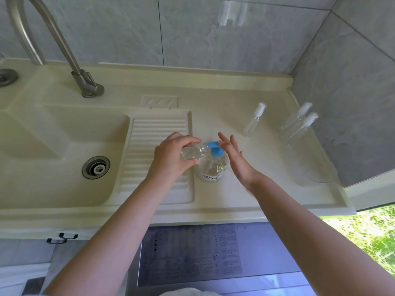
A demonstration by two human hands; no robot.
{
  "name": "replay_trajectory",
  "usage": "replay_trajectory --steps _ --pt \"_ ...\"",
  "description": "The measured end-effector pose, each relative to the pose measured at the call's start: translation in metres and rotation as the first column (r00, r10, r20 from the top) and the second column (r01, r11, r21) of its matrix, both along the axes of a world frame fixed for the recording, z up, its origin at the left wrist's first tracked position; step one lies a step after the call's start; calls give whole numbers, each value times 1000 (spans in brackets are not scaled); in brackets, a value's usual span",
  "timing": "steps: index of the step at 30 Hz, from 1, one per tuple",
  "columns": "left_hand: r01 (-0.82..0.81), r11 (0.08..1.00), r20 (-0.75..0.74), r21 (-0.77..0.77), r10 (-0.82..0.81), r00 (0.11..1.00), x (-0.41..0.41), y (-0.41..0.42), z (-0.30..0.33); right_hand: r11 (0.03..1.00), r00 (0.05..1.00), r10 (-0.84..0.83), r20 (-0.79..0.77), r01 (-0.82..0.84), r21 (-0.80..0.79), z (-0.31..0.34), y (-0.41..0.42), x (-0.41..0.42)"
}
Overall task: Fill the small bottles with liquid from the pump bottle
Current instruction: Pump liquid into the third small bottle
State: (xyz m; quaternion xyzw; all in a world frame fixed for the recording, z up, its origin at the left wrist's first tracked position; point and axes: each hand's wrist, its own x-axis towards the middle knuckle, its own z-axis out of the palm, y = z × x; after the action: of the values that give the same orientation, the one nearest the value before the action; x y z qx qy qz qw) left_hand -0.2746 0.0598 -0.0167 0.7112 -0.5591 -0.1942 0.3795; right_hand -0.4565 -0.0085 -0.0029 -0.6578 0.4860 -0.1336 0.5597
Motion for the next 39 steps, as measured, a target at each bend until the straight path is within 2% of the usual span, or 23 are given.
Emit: replay_trajectory --steps 5,12,18,24,28,30,33,36,39 --pt "-8 1000 12 13 8 1000 -1 0 -3 999 999 37 -13 -37 -26 -6 -1 8" --pt "-4 1000 11 -1 4 1000 -1 -1 3 997 1000 20 -19 -18 79 -2 0 -5" --pt "-1 1000 25 -3 1 1000 0 0 3 998 997 62 -40 -63 -20 -2 -9 2" --pt "-5 1000 30 17 5 1000 -1 -1 -1 997 998 65 -26 -66 -43 -7 -7 7" --pt "-9 1000 26 6 9 1000 1 0 4 997 997 13 70 -7 -80 3 -12 8" --pt "-9 1000 36 5 9 999 3 0 5 994 990 -72 124 81 -70 10 -12 12" --pt "-10 1000 33 7 10 999 2 1 4 979 980 -182 86 189 -77 10 -17 17" --pt "-11 1000 23 -2 11 1000 1 2 3 976 978 -209 26 210 -61 9 -20 22" --pt "-12 1000 22 3 12 1000 1 1 3 970 972 -234 29 235 -66 11 -25 27"
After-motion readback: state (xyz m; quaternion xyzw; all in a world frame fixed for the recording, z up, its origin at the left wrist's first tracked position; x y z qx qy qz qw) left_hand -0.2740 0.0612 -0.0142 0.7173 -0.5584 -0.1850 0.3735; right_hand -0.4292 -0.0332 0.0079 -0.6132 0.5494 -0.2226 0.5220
